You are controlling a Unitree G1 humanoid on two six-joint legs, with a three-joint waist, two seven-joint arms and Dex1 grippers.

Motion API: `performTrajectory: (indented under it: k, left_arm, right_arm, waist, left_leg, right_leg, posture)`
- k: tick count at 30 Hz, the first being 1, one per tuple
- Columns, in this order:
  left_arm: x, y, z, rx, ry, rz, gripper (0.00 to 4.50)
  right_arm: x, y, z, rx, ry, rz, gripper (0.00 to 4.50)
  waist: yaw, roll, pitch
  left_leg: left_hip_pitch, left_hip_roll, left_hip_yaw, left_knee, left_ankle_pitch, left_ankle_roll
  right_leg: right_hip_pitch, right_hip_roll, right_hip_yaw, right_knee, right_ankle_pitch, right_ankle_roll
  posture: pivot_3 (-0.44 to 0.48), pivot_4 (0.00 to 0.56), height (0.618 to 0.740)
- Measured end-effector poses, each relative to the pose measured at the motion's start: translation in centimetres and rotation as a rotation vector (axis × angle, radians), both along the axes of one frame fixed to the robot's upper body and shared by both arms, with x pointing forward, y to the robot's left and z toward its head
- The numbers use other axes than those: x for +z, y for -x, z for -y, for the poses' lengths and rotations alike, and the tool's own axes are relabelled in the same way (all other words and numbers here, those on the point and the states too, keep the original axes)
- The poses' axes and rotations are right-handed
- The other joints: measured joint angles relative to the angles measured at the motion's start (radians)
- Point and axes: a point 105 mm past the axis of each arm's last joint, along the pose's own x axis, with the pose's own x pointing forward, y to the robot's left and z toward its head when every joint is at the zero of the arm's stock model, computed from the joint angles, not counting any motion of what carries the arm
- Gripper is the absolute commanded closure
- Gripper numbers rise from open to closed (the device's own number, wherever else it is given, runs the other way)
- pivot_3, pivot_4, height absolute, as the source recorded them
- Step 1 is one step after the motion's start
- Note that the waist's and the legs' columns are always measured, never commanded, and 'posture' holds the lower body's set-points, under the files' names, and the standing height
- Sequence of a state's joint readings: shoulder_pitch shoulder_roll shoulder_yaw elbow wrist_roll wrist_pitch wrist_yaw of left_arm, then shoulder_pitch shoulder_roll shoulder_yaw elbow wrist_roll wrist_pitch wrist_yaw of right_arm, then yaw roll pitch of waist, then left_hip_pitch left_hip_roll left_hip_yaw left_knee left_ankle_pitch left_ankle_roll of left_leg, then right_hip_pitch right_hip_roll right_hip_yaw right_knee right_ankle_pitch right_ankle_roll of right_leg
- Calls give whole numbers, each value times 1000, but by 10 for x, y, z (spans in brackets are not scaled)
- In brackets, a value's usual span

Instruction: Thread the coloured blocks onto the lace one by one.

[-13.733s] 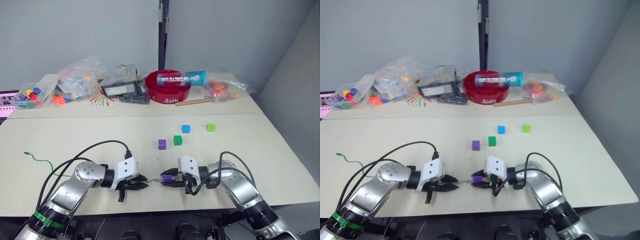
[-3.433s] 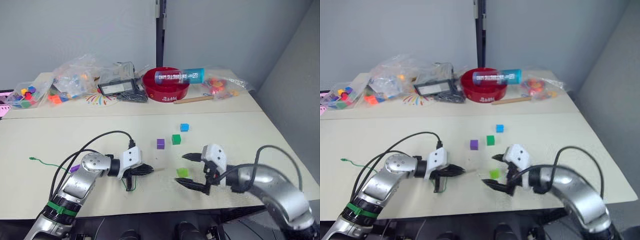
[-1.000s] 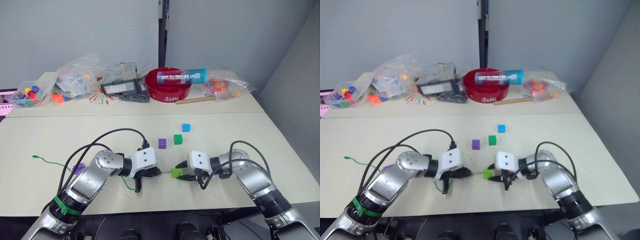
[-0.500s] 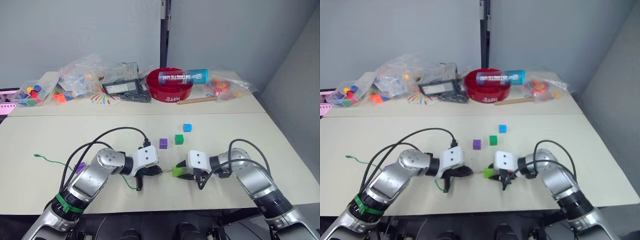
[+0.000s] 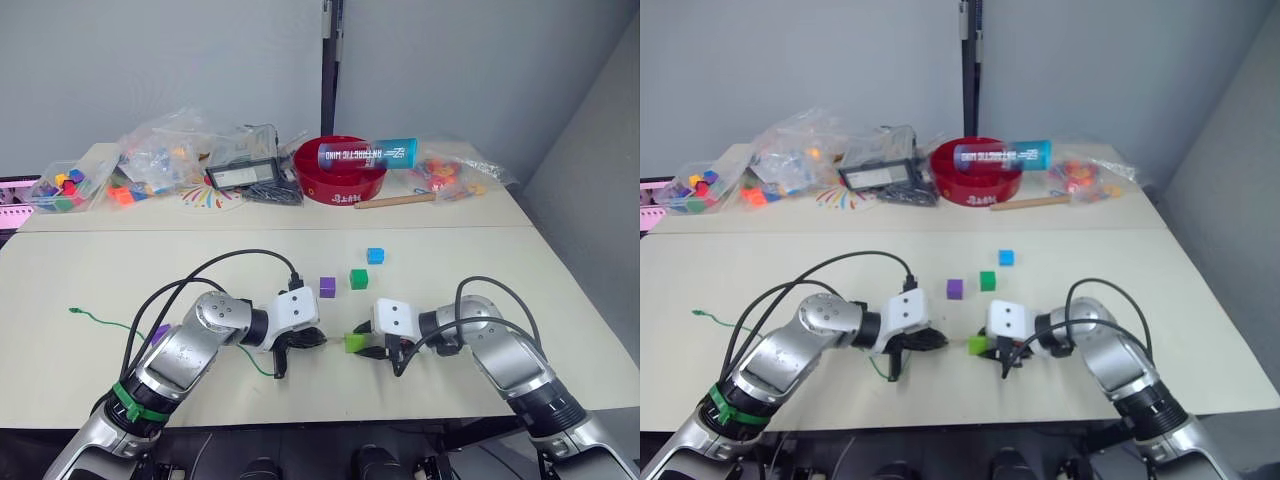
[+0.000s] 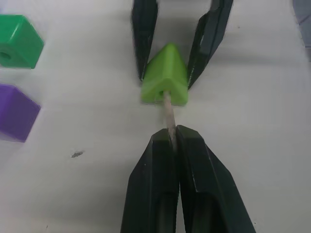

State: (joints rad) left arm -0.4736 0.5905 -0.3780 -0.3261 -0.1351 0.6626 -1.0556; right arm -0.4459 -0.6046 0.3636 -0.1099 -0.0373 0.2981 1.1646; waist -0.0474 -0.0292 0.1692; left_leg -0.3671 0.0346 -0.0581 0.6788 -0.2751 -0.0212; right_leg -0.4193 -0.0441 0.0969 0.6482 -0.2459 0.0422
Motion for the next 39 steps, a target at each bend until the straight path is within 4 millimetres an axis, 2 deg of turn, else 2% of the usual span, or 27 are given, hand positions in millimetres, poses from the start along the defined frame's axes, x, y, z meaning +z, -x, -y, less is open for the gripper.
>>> performTrajectory:
  k: [24, 39]
  left_arm:
    - [-4, -3, 10, -43, -74, 21, 4500]
    - [-9, -6, 12, -50, -122, 80, 4500]
  right_arm:
    - [4, 4, -4, -20, 21, -21, 3212]
    - [6, 7, -6, -101, 41, -76, 3212]
  waist:
    - [1, 0, 0]
    - [2, 0, 0]
  left_leg:
    - [-1, 0, 0, 0, 0, 0]
    - [0, 0, 0, 0, 0, 0]
  right_leg:
    - [-1, 0, 0, 0, 0, 0]
    - [0, 0, 0, 0, 0, 0]
  posture:
    - [0, 150, 740]
    - [0, 150, 740]
